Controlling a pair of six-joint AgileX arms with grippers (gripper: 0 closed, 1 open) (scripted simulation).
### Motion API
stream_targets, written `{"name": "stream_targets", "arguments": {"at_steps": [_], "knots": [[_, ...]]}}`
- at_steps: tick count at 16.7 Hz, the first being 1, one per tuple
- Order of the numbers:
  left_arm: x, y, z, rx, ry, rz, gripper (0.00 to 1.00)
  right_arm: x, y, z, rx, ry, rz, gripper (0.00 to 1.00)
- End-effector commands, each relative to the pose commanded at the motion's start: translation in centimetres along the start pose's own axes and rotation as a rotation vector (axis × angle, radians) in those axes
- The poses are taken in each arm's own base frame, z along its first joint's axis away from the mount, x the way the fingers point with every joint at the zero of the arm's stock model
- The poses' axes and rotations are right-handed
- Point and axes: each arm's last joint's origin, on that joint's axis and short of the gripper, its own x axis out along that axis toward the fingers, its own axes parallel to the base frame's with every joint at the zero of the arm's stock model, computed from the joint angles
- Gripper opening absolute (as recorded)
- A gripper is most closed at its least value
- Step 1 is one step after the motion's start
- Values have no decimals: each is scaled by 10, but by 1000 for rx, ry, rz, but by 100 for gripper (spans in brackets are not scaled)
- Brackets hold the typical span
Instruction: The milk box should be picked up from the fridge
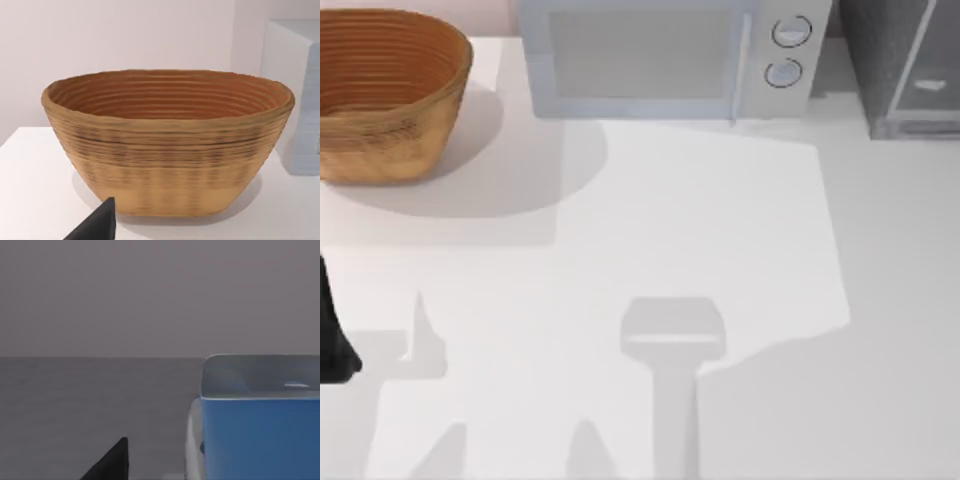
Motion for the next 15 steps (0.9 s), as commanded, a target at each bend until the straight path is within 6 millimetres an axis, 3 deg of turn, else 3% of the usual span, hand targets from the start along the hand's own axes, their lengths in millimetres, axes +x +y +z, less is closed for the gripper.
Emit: {"name": "stream_targets", "arguments": {"at_steps": [10, 15], "knots": [[0, 0, 0, 0, 0, 0, 100, 0, 0, 0, 0, 0, 0, 2], [0, 0, 0, 0, 0, 0, 100, 0, 0, 0, 0, 0, 0, 0]]}}
